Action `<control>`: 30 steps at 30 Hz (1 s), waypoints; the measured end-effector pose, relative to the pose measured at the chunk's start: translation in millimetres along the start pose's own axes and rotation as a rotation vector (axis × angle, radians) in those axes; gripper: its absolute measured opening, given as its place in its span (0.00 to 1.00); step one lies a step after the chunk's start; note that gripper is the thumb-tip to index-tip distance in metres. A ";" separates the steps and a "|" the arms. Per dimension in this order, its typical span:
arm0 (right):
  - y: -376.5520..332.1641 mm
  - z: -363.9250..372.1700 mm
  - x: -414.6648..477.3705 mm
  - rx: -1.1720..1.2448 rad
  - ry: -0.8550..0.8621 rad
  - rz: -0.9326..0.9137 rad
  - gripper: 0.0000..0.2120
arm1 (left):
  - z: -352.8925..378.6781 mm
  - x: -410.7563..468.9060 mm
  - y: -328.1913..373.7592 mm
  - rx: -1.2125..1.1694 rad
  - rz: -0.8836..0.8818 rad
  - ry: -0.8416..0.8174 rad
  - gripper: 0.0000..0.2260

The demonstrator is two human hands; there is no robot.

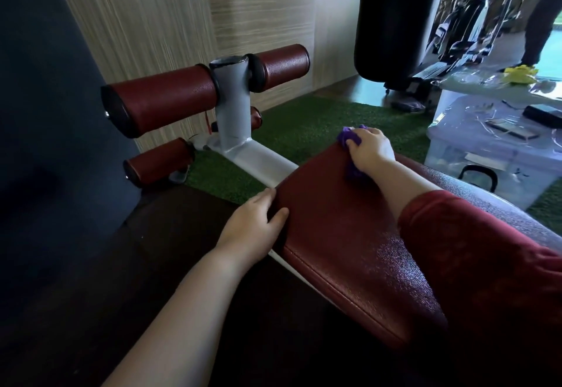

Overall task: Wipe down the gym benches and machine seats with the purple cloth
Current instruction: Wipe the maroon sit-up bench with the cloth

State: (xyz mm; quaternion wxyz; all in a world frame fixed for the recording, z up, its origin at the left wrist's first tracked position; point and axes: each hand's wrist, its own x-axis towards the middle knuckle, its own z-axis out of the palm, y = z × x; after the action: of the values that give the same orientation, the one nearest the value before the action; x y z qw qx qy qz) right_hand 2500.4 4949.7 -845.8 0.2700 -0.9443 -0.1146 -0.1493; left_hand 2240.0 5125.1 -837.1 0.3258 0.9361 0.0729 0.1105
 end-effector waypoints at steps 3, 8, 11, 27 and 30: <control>-5.5 -3.4 -9.9 -0.078 -0.035 0.036 0.20 | -2.8 -1.5 1.4 0.001 -0.030 -0.038 0.20; -29.0 -25.2 -100.8 -0.005 -0.219 -0.328 0.20 | 1.5 1.1 5.4 -0.011 -0.105 0.009 0.21; -38.7 -48.3 -161.1 0.036 -0.304 -0.498 0.19 | 4.9 1.8 15.7 0.003 -0.062 0.047 0.20; 30.7 -37.9 -44.4 -0.071 -0.020 -0.016 0.20 | 49.0 25.7 50.9 0.117 0.116 -0.089 0.23; 67.4 -58.1 -60.5 -0.107 -0.009 0.120 0.20 | 57.2 23.1 49.8 0.241 0.125 -0.108 0.23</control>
State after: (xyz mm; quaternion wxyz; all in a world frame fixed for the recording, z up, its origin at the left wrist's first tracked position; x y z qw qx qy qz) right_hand 2451.4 4854.1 -851.7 0.2268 -0.9633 -0.0511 -0.1344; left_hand 2280.0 5057.3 -845.9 0.2069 0.9758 0.0095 0.0707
